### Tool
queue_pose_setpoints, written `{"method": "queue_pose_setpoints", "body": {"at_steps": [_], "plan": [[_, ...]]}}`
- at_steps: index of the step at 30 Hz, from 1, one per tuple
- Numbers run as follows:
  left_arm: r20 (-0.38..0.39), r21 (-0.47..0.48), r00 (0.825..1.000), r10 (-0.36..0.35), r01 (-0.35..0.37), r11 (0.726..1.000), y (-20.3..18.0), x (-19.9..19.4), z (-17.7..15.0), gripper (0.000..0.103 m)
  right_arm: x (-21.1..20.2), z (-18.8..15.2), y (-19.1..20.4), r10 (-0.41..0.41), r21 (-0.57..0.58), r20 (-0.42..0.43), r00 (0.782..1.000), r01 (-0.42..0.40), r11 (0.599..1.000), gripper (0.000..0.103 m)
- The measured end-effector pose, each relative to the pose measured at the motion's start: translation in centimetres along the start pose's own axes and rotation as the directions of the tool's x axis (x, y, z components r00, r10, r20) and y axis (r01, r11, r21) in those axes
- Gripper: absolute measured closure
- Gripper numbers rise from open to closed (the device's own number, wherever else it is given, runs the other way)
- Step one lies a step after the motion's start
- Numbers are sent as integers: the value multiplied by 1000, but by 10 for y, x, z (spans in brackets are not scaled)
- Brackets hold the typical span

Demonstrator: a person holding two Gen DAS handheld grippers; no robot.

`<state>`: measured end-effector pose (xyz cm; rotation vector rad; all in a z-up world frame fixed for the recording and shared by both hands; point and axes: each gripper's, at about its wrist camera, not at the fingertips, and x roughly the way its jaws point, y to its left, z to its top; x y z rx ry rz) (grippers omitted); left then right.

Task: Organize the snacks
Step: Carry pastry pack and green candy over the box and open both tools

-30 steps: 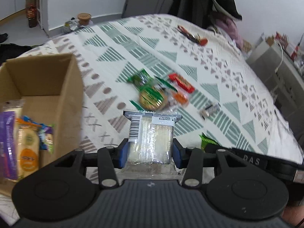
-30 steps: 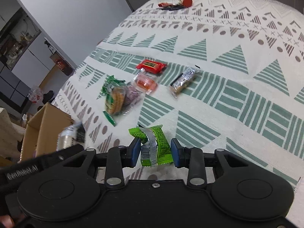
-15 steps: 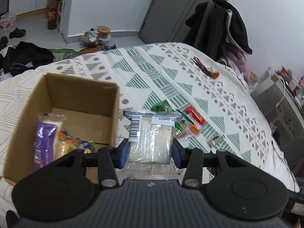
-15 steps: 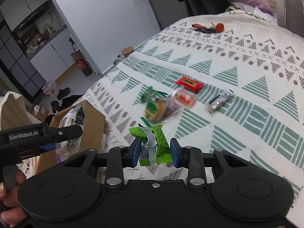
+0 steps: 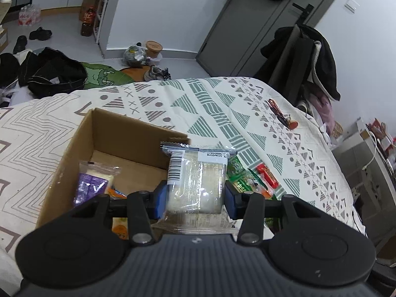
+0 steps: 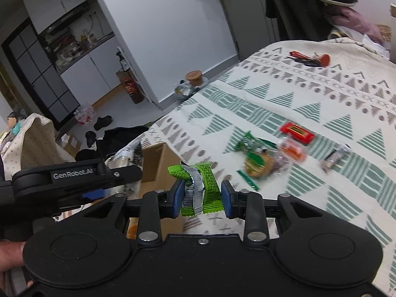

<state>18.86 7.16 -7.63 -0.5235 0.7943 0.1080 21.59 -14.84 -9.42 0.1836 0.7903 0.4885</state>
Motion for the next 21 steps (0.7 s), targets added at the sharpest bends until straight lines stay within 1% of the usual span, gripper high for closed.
{"method": "queue_pose_setpoints", "body": {"at_steps": [5, 8, 15, 21], "plan": [[9, -38, 1000, 6, -6, 999, 15, -2, 7, 57, 10, 3, 21, 20, -19, -3, 1000, -20, 1000, 72], [6, -80, 1000, 11, -10, 997, 27, -1, 9, 57, 17, 5, 32, 30, -26, -3, 1000, -30, 999, 72], [18, -151, 999, 35, -32, 988, 51, 1, 16, 57, 39, 7, 53, 47, -15, -13, 999, -47, 999, 72], [7, -207, 999, 46, -43, 977, 67, 13, 19, 57, 61, 9, 68, 60, -13, -33, 998, -61, 998, 72]]}}
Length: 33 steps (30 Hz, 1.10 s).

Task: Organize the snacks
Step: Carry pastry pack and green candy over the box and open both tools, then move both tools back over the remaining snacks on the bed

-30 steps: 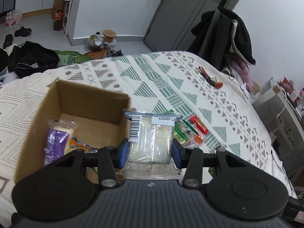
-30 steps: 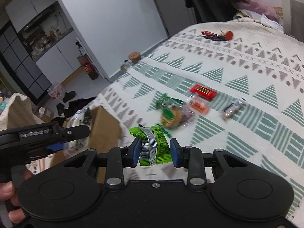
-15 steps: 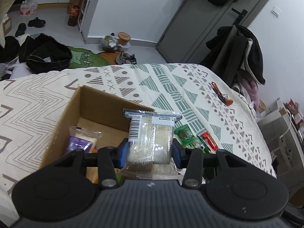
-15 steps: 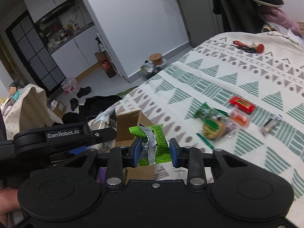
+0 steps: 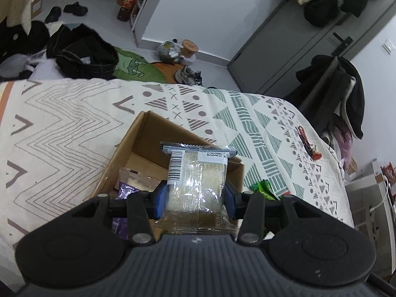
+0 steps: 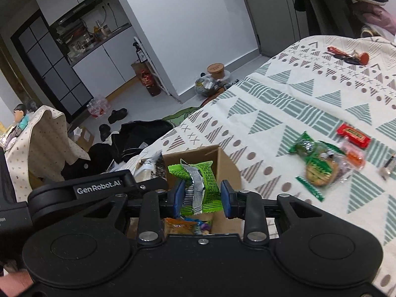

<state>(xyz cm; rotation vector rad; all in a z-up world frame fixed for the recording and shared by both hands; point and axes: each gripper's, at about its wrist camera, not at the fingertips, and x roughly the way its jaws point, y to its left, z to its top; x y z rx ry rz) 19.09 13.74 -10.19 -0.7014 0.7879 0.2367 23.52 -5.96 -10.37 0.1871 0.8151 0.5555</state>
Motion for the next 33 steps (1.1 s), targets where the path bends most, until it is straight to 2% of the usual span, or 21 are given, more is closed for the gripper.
{"method": "queue_pose_setpoints", "body": {"at_steps": [6, 10, 16, 18, 23, 27, 33], "plan": [[44, -36, 998, 42, -40, 999, 7, 2, 6, 53, 14, 3, 8, 0, 15, -10, 1000, 0, 1000, 72], [40, -73, 998, 58, -55, 996, 12, 3, 8, 38, 17, 8, 8, 9, 31, -6, 1000, -9, 999, 72], [44, -96, 996, 79, -75, 993, 15, 2, 7, 29, 13, 12, -3, 6, 80, -8, 1000, -5, 997, 60], [50, -88, 995, 84, -79, 993, 13, 1, 6, 27, 7, 10, -7, -10, 82, -6, 1000, 11, 997, 53], [33, -57, 996, 80, -78, 995, 3, 3, 1, 19, -8, 5, -22, -46, 86, -14, 999, 47, 995, 47], [10, -10, 997, 77, -77, 997, -8, 6, -7, 19, -22, 1, -36, -77, 95, -14, 997, 78, 992, 44], [-16, 61, 999, 37, -36, 997, -28, 6, -19, 18, -44, -3, -56, -131, 97, -4, 991, 131, 987, 38]]}}
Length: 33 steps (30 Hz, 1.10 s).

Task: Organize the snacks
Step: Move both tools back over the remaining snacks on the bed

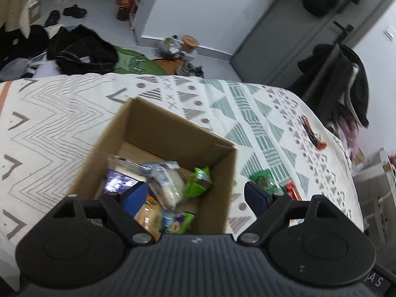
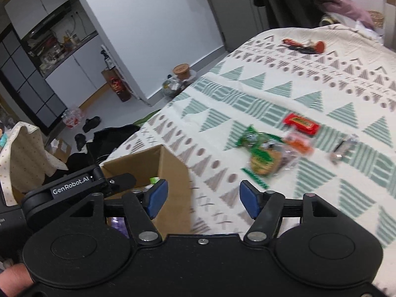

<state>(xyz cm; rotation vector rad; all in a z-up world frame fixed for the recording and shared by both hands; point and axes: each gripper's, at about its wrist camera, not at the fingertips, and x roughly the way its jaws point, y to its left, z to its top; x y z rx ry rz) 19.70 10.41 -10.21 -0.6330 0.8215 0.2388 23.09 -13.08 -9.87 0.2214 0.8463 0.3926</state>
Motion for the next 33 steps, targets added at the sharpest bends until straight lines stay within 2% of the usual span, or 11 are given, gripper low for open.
{"method": "queue_pose_setpoints", "body": {"at_steps": [6, 10, 20, 26, 33], "plan": [[-20, 75, 999, -26, 27, 997, -23, 1, -12, 16, -22, 0, -30, -41, 18, 22, 999, 41, 999, 32], [-25, 123, 999, -47, 50, 991, -42, 0, -19, 11, -33, -1, -49, -64, 25, 29, 998, 63, 998, 32], [-31, 226, 998, -59, 64, 972, -81, -8, -36, 11, -48, -4, -90, -64, 47, 42, 997, 62, 997, 27], [-27, 286, 998, -57, 62, 956, -102, -11, -46, 11, -46, -12, -114, -53, 86, 45, 998, 49, 995, 24], [9, 331, 1000, -15, 12, 943, -120, -9, -48, 11, -38, -16, -132, -26, 138, 58, 998, 18, 990, 24]]}}
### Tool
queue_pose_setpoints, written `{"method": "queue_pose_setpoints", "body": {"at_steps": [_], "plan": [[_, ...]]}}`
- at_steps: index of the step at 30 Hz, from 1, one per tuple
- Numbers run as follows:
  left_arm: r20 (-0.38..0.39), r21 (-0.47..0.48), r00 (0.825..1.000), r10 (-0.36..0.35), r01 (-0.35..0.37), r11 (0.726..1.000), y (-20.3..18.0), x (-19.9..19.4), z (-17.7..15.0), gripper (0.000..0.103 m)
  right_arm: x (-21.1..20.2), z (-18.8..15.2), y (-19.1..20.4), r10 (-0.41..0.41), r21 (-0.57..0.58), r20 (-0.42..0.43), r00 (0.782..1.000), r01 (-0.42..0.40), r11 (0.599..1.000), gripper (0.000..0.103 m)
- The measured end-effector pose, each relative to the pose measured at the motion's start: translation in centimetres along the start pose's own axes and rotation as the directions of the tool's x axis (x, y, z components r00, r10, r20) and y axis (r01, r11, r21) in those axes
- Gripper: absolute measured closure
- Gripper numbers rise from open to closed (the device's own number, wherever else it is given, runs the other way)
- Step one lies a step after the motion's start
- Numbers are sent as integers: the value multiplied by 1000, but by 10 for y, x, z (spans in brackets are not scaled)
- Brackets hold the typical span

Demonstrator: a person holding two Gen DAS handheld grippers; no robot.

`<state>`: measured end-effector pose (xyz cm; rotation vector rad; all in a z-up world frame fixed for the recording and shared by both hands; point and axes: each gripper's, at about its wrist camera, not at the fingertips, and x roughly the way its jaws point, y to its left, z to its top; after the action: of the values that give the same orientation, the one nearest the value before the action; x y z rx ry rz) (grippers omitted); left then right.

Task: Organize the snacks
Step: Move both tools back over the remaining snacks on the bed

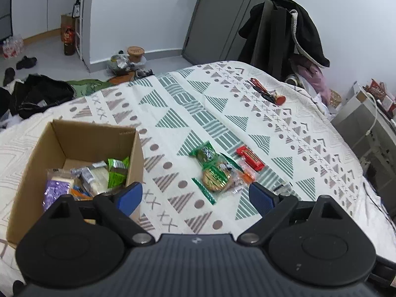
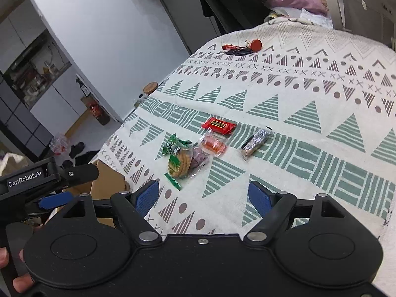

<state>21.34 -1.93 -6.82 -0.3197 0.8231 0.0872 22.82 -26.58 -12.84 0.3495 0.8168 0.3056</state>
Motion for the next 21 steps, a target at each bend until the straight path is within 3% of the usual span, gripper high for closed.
{"method": "queue_pose_setpoints", "body": {"at_steps": [4, 9, 21], "plan": [[7, 70, 1000, 15, -15, 997, -11, 6, 6, 11, 6, 2, -11, 9, 32, 3, 1000, -9, 999, 24], [-9, 92, 1000, 27, -26, 995, -20, 18, 12, 11, 13, 7, -26, 15, 97, 12, 1000, -16, 995, 24], [-82, 163, 995, 56, -42, 986, -35, 65, 16, 11, 39, 23, -38, 19, 96, -3, 1000, -19, 995, 24]]}}
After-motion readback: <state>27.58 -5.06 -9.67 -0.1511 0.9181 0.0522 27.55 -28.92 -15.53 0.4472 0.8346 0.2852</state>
